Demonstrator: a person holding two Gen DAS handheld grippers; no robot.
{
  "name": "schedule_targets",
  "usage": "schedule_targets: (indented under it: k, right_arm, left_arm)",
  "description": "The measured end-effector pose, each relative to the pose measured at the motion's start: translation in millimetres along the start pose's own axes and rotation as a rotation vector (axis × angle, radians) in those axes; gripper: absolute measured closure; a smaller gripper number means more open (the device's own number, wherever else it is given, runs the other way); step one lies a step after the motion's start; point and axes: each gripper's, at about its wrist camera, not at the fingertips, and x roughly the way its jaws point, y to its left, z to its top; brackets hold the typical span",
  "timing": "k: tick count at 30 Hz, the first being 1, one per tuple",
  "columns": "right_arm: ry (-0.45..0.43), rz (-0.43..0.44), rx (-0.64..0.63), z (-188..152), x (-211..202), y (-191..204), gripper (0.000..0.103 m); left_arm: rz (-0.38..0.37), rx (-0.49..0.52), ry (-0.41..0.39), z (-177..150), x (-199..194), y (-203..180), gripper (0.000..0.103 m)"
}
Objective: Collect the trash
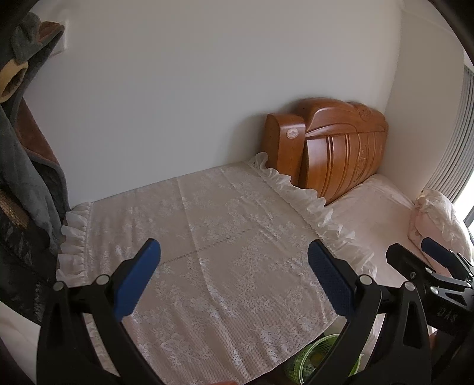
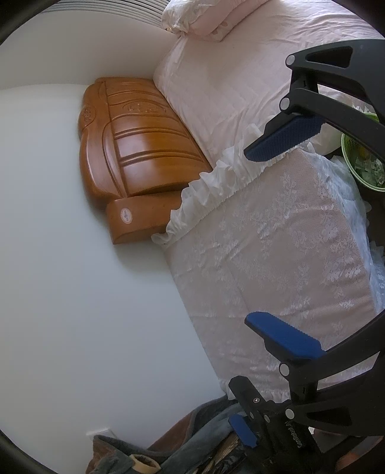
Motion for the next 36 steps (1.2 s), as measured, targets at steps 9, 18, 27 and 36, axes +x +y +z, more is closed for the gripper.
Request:
schedule_targets:
  k: [9, 18, 27, 36]
  right_arm:
    - [0.000, -0.002, 0.002, 0.5, -1.0, -1.7, 0.002]
    - [0.002, -0.001, -0.001, 0.5, -1.5, -3.7, 0.002]
    - [0.002, -0.002, -0.001, 0.3, -1.1, -3.0, 0.002]
    - [0.003, -0.001, 0.000, -1.1, -1.8, -5.4, 0.002]
  left_arm:
    - [-0.005, 0.013, 0.002, -0.1, 1.7, -0.1, 0.008]
    - [-0.005, 0.019, 0.001, -0.2, 2.6, -1.7, 0.008]
    - [-0.006, 0.018, 0.001, -0.5, 2.7, -1.4, 0.008]
    - [-0.006, 0.016, 0.007, -2.7, 4.8, -1.7, 0.008]
